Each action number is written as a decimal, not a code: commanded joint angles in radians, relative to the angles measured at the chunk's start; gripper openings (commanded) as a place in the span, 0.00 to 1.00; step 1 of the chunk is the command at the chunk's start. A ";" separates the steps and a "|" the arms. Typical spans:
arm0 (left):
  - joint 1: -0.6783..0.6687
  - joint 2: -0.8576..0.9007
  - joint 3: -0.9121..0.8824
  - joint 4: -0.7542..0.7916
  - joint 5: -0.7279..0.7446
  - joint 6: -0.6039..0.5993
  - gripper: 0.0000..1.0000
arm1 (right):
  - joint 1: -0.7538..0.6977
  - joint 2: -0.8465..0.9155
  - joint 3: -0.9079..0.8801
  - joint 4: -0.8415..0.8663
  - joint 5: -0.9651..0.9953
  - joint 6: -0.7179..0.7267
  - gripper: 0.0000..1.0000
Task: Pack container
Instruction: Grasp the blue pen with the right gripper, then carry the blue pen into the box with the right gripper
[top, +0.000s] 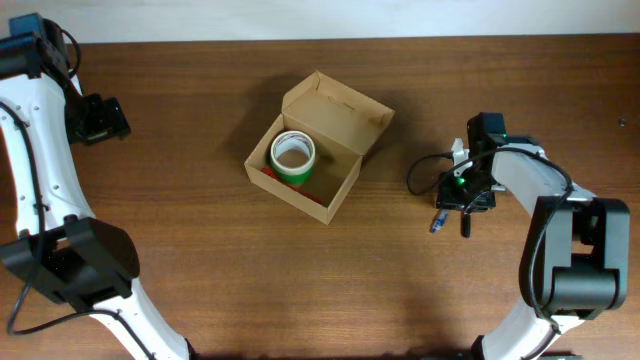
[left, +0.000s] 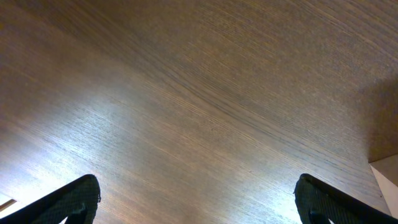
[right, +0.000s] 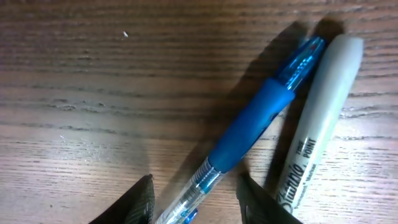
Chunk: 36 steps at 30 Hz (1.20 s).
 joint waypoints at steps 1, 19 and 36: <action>0.003 0.007 -0.006 -0.001 -0.003 0.013 1.00 | 0.004 0.008 -0.020 0.005 -0.010 0.013 0.41; 0.003 0.007 -0.006 -0.001 -0.003 0.013 1.00 | 0.014 -0.048 0.163 -0.103 -0.201 0.050 0.04; 0.002 0.007 -0.006 0.000 -0.003 0.013 1.00 | 0.586 -0.042 1.170 -0.531 0.147 -0.240 0.04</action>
